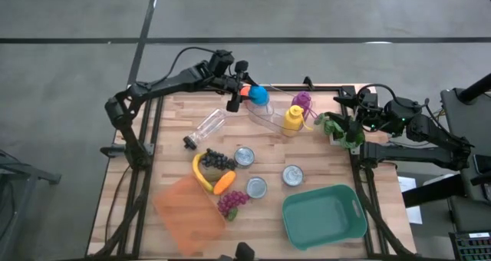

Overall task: Pick & Place Food Item
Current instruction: Put the blue water bottle into the transparent bin

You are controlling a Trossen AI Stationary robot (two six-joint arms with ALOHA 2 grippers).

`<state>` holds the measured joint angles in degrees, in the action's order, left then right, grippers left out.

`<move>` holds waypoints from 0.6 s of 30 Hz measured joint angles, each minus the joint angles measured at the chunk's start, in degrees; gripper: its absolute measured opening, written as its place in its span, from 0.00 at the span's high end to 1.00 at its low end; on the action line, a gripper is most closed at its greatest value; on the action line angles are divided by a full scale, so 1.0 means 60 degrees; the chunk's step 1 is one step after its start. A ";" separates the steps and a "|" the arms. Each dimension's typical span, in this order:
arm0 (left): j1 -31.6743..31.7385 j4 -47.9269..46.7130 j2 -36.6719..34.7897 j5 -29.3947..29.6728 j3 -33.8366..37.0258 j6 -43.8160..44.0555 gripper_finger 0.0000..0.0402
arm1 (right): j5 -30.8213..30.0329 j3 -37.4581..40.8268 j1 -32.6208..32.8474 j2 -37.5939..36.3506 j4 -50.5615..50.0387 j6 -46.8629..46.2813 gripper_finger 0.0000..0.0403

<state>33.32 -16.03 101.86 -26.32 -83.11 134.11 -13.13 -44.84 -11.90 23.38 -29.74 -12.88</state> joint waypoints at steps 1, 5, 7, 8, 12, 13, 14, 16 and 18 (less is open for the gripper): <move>-0.0038 0.0000 0.0000 0.0077 0.0000 0.0087 0.47 | -0.0002 0.0001 0.0000 0.0000 -0.0002 0.0000 0.18; -0.0211 -0.0011 0.0000 0.0348 0.0000 0.0246 0.47 | -0.0001 0.0000 0.0000 0.0000 -0.0003 0.0000 0.18; -0.0315 -0.0011 0.0000 0.0516 0.0000 0.0263 0.47 | -0.0002 0.0000 0.0000 0.0000 -0.0003 0.0000 0.18; -0.0368 -0.0011 0.0000 0.0607 0.0000 0.0267 0.47 | -0.0003 0.0000 0.0000 0.0000 0.0000 0.0000 0.18; -0.0515 -0.0021 0.0000 0.0831 0.0000 0.0265 0.47 | 0.0000 0.0000 0.0000 0.0000 -0.0002 0.0000 0.18; -0.0552 -0.0026 0.0000 0.0895 0.0000 0.0231 0.47 | 0.0000 0.0000 0.0000 0.0000 -0.0001 0.0000 0.18; -0.0599 -0.0023 0.0001 0.0956 0.0000 0.0203 0.47 | 0.0000 0.0000 0.0000 0.0000 -0.0003 0.0000 0.18; -0.0705 -0.0023 0.0000 0.1037 0.0000 0.0198 0.47 | -0.0001 0.0000 0.0000 0.0000 0.0000 0.0000 0.18; -0.0810 -0.0026 0.0000 0.1074 0.0000 0.0204 0.47 | -0.0002 0.0000 0.0000 0.0000 -0.0002 0.0000 0.18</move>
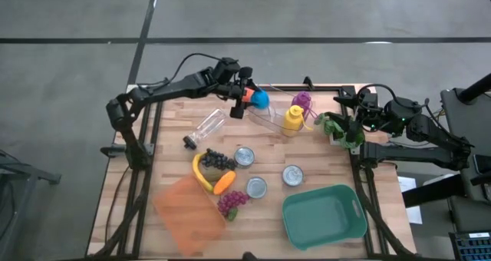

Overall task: Pick & Place Food Item
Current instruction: Put the blue water bottle into the transparent bin

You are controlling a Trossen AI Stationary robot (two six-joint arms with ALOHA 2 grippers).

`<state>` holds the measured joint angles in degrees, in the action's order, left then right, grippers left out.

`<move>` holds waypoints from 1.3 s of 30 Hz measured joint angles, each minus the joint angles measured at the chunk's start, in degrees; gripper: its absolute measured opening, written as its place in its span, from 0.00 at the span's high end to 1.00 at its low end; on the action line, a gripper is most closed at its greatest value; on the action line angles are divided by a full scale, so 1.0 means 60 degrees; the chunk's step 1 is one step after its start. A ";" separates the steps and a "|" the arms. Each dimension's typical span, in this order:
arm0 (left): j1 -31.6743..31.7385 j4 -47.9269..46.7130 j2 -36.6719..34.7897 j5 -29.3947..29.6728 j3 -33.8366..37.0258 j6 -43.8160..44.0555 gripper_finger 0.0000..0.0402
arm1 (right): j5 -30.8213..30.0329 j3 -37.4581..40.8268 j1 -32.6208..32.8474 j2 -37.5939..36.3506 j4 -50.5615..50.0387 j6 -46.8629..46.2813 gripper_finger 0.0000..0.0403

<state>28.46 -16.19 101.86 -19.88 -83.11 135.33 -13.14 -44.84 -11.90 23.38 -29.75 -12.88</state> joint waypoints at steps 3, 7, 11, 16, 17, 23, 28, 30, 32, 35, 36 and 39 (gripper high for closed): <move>-0.0096 -0.0014 0.0000 0.0062 0.0004 0.0030 0.47 | 0.0002 0.0000 0.0000 0.0000 -0.0001 0.0000 0.18; -0.0210 0.0044 0.0162 0.0250 0.0007 0.0111 0.47 | 0.0002 0.0000 0.0000 0.0000 0.0003 0.0000 0.18; -0.0300 0.0456 0.0696 0.0071 0.0007 0.0058 0.47 | 0.0002 0.0000 0.0000 0.0002 -0.0001 0.0000 0.18; -0.0300 0.1185 0.1298 -0.0343 -0.0171 0.0053 0.47 | 0.0006 0.0000 0.0000 0.0000 -0.0001 0.0000 0.18; -0.0297 0.1156 0.1411 -0.0366 -0.0287 -0.0023 0.47 | 0.0004 0.0000 -0.0001 0.0001 0.0001 0.0000 0.18; -0.0290 0.0382 0.1552 -0.0364 -0.0813 -0.0235 0.47 | -0.0008 0.0000 -0.0002 0.0004 -0.0002 0.0004 0.18; -0.0274 -0.1258 0.1452 -0.0126 -0.1489 -0.0204 0.47 | -0.0005 0.0000 -0.0004 0.0004 0.0003 0.0000 0.18; -0.0237 -0.2032 0.1422 -0.0106 -0.1862 -0.0013 0.47 | -0.0005 0.0000 -0.0004 0.0004 0.0003 0.0000 0.18; -0.0200 -0.2483 0.1421 0.0037 -0.2088 0.0138 0.47 | -0.0005 0.0001 -0.0004 0.0004 0.0000 0.0001 0.18; -0.0133 -0.2467 0.1424 0.0247 -0.2096 0.0197 0.47 | -0.0005 0.0000 -0.0004 0.0004 0.0002 0.0004 0.18; -0.0104 -0.2456 0.1424 0.0255 -0.2091 0.0237 0.47 | -0.0005 0.0000 -0.0004 0.0004 0.0000 0.0001 0.18; -0.0038 -0.2434 0.1424 0.0277 -0.2033 0.0366 0.47 | -0.0005 0.0000 -0.0004 0.0004 -0.0001 0.0000 0.18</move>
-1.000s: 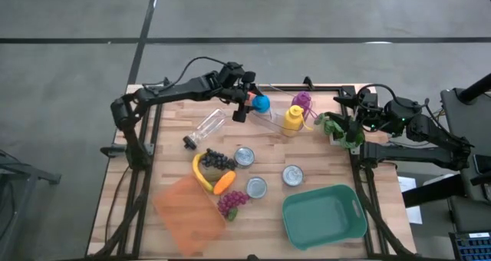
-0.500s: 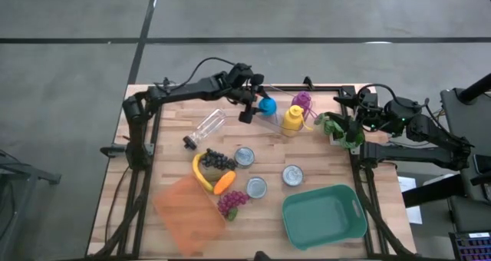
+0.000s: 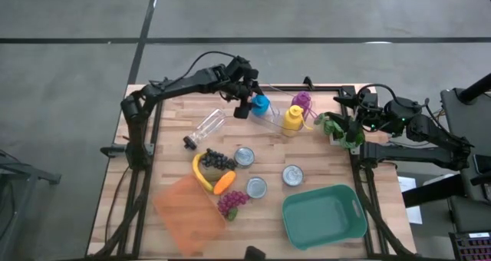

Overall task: Pick & Place Food Item
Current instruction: Put the blue water bottle into the transparent bin

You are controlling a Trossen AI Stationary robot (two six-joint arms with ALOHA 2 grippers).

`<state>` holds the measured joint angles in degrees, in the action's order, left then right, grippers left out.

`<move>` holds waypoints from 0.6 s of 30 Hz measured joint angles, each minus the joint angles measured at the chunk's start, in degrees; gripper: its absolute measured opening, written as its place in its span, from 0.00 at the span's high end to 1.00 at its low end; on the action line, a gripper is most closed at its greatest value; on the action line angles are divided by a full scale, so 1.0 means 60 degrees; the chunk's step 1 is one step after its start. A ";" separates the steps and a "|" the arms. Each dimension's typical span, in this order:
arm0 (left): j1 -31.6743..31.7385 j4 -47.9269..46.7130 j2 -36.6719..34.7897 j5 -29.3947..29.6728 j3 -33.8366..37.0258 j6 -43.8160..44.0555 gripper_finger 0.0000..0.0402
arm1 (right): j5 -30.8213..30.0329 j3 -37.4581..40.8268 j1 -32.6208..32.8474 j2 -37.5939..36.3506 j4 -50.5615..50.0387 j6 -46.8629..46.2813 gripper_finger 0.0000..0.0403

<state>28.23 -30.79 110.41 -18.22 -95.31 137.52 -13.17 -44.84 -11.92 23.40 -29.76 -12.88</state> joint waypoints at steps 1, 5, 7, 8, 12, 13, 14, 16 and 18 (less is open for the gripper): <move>0.0000 -0.0028 0.0000 0.0003 0.0020 0.0113 0.47 | 0.0004 0.0000 0.0000 0.0000 0.0004 0.0000 0.18; -0.0004 -0.0060 0.0001 0.0027 0.0076 0.0437 0.47 | 0.0006 0.0000 0.0004 0.0000 0.0000 0.0001 0.18; -0.0007 -0.0037 0.0038 0.0040 0.0076 0.0453 0.47 | 0.0008 0.0000 0.0000 0.0000 0.0001 0.0000 0.18; -0.0007 0.0004 0.0058 0.0044 0.0076 0.0443 0.47 | 0.0007 0.0000 0.0000 0.0000 0.0004 0.0000 0.18; -0.0004 0.0216 0.0088 0.0102 0.0084 0.0341 0.47 | 0.0007 0.0000 0.0000 0.0000 0.0000 0.0000 0.18; -0.0004 0.0233 0.0087 0.0112 0.0084 0.0337 0.47 | 0.0007 0.0000 0.0000 0.0000 0.0003 0.0000 0.18; -0.0004 0.0230 0.0084 0.0113 0.0084 0.0337 0.47 | 0.0007 0.0000 0.0000 0.0000 0.0004 0.0000 0.18; -0.0004 0.0164 0.0087 0.0115 0.0090 0.0300 0.45 | -0.0036 0.0000 0.0002 0.0000 0.0004 0.0000 0.18; -0.0004 0.0198 0.0087 0.0120 0.0172 0.0264 0.43 | -0.0052 0.0000 0.0002 0.0000 0.0004 0.0000 0.18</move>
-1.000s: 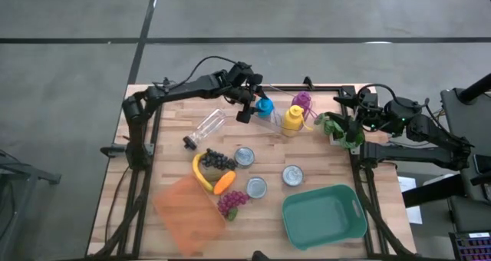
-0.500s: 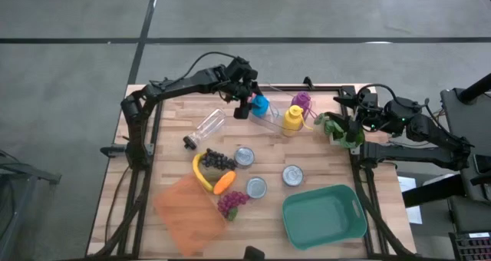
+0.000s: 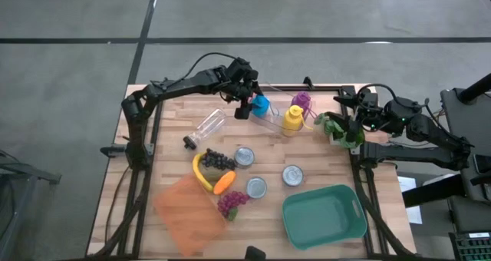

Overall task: Pick & Place Food Item
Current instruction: Put the blue water bottle into the transparent bin

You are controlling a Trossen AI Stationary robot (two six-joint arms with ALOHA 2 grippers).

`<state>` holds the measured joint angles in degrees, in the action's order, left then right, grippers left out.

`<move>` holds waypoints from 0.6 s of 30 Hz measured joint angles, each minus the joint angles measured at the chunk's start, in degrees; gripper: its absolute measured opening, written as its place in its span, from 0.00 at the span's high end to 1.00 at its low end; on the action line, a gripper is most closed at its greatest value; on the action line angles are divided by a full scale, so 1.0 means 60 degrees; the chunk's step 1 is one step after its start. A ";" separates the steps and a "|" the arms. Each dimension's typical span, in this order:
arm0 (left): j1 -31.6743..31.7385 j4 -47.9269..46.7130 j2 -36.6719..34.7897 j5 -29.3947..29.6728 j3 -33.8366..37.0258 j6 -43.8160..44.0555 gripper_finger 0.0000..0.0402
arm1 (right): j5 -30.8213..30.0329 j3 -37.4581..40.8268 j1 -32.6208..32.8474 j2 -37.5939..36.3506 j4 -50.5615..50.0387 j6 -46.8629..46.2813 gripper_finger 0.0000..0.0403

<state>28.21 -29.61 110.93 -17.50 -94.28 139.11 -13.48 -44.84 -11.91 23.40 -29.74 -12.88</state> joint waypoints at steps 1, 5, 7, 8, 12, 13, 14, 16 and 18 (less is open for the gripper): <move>0.0000 -0.0003 0.0000 0.0000 0.0044 0.0003 0.41 | -0.0004 0.0000 -0.0002 0.0000 0.0000 0.0001 0.18; 0.0000 0.0014 0.0000 0.0031 0.0163 0.0045 0.34 | -0.0006 0.0000 0.0001 0.0000 0.0000 0.0000 0.18; -0.0001 0.0052 -0.0005 0.0029 0.0160 0.0051 0.31 | -0.0008 0.0000 -0.0002 0.0000 0.0000 0.0000 0.18; -0.0004 0.0054 -0.0007 0.0029 0.0160 0.0055 0.29 | -0.0009 0.0000 0.0001 0.0000 0.0000 0.0000 0.18; -0.0004 0.0053 -0.0007 0.0029 0.0160 0.0051 0.26 | -0.0017 0.0000 -0.0002 0.0000 0.0000 0.0000 0.18; -0.0004 0.0061 -0.0006 0.0027 0.0160 0.0051 0.26 | -0.0028 0.0000 -0.0002 0.0000 0.0000 0.0000 0.18; 0.0000 0.0062 -0.0005 0.0028 0.0160 0.0051 0.26 | -0.0028 0.0000 -0.0002 0.0000 0.0000 0.0000 0.18; 0.0000 0.0136 -0.0004 0.0028 0.0160 0.0041 0.26 | -0.0028 0.0000 -0.0002 0.0000 0.0000 0.0000 0.18; 0.0000 0.0419 -0.0007 0.0051 0.0160 -0.0085 0.26 | -0.0028 0.0000 -0.0002 0.0000 0.0000 0.0000 0.18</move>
<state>28.21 -27.09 110.89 -17.19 -93.32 138.60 -13.65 -44.84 -11.92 23.40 -29.74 -12.88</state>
